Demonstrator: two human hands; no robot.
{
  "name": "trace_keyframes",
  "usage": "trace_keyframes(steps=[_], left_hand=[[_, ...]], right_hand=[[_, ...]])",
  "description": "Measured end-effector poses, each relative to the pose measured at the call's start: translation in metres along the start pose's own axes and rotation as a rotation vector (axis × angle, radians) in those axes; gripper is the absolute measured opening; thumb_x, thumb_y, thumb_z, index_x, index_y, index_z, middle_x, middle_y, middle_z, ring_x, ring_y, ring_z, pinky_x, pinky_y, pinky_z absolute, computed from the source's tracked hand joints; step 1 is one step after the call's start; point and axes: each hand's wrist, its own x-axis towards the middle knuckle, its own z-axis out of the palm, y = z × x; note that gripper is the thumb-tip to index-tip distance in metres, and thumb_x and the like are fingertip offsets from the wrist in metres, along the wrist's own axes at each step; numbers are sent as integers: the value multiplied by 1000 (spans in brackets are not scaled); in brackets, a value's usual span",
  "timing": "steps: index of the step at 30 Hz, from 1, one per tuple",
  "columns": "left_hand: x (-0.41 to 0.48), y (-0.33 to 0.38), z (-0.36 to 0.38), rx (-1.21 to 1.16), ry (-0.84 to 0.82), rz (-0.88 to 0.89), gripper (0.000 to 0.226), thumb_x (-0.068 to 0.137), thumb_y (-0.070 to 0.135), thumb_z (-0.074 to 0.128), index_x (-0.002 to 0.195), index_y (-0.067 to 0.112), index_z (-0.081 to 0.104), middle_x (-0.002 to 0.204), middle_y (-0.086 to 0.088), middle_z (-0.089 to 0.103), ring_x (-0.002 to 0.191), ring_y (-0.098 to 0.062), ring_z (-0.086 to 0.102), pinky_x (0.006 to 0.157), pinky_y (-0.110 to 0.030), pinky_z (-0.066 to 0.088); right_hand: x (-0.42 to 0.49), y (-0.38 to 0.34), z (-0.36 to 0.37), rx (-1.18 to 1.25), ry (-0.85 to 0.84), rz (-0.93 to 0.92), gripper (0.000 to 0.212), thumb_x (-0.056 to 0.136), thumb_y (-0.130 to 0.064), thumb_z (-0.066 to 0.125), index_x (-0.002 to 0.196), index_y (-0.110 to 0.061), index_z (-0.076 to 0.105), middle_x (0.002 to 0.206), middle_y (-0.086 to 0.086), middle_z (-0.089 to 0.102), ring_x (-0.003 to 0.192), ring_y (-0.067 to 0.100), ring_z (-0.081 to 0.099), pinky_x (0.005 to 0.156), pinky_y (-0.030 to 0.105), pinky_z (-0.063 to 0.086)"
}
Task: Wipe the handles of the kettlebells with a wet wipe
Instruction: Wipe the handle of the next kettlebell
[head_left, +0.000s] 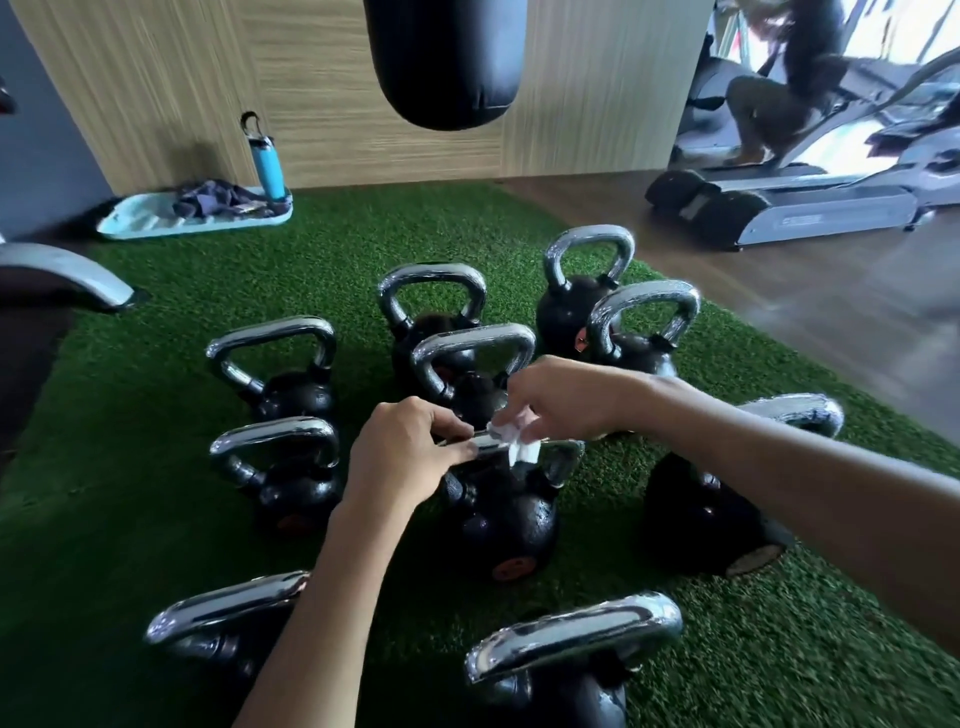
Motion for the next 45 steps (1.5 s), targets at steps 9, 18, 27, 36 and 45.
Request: trace_keyframes(steps=[9,18,27,36,45], left_hand=[[12,9,-11,52,-95,22,22,70,42,91,87,36,80,78,19,72,77,0,67,74,-23,57],[34,36,-3,168,-270,102,34,69,47,91,99,38,80,86,19,76,77,5,68,76,-24,58],[4,17,-10,259,-164,99,31,78,63,75,108,54,73,96,25,75,73,5,63,51,-16,35],[-30,-2,-30,178,-176,-20,25,80,64,72,104,58,72,39,28,48,37,2,45,35,-14,21],[-41,-25,-32,145,-101,-47,26,77,66,73,102,58,72,94,34,71,74,11,57,50,-16,36]], right_hand=[[21,14,-8,153,-25,87,29,75,-33,87,101,-22,79,94,-18,71,83,-8,59,79,13,42],[-17,26,24,99,358,61,23,84,-27,78,102,-14,79,103,-3,77,80,-3,61,69,-4,34],[-38,26,37,196,486,102,11,81,-25,79,88,-17,77,71,-20,63,65,-15,56,65,7,41],[-31,-8,41,157,501,-45,23,85,-20,68,102,-31,80,97,-12,77,83,0,65,80,30,59],[-20,-25,46,207,556,-64,26,83,-11,68,101,-25,81,90,-8,77,78,-2,54,72,5,39]])
